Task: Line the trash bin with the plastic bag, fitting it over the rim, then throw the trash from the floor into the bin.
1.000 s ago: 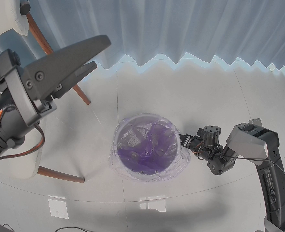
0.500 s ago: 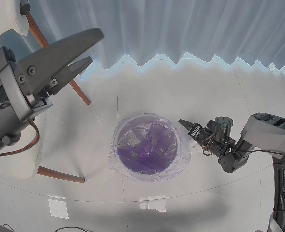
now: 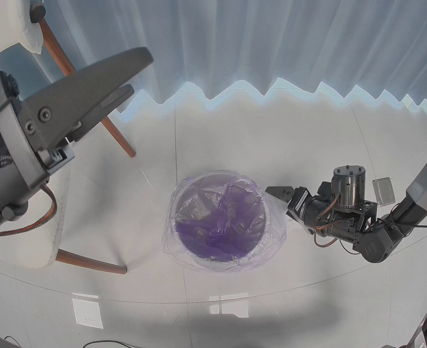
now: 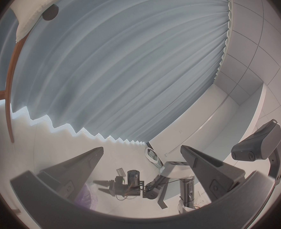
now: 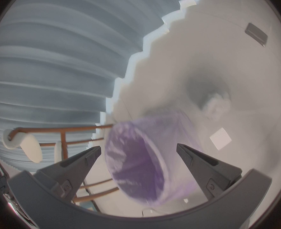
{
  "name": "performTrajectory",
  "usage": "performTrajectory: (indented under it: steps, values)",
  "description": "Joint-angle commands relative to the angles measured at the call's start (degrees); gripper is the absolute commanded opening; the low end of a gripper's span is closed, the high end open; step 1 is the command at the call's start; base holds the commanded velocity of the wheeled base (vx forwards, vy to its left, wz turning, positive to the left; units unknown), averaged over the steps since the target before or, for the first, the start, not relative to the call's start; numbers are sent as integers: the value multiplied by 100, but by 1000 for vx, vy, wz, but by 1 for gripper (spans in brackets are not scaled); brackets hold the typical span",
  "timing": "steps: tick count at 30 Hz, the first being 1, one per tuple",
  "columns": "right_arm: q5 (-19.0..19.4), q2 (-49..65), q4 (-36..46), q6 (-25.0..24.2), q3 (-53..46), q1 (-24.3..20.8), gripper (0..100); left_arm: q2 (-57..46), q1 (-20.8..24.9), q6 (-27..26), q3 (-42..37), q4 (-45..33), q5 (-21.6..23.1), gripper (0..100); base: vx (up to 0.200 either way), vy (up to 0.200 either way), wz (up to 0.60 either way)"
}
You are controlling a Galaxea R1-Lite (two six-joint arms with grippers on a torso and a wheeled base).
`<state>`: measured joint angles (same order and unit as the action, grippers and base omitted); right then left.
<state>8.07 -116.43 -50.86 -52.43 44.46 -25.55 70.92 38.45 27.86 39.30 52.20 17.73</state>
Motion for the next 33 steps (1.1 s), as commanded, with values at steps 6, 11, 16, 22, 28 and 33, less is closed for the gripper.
performTrajectory:
  steps: [6, 11, 16, 22, 28, 33]
  values:
    - [-772, 15, 2027, 392, 467, -635, 100, 0, -444, -79, 104, -26, -32, 100, 0, 0, 0]
    - [-1238, -556, 2010, 620, 529, -987, 100, 0, -444, -79, 95, -26, -32, 100, 0, 0, 0]
    - [-1343, -890, 2098, 620, 924, -1075, 100, 0, -452, -79, 95, -26, -32, 100, 0, 0, 0]
    - [-1501, -1189, 2493, 611, 1425, -1136, 100, 0, -461, -79, 86, -26, -32, 100, 0, 0, 0]
    - [-1510, -1215, 2643, 603, 1557, -1145, 0, 9, -461, -79, 69, -26, -32, 100, 0, 0, 0]
    - [-1554, -1101, 2950, 682, 1601, -1154, 0, 18, -470, -166, 51, -26, -23, 100, 0, 0, 0]
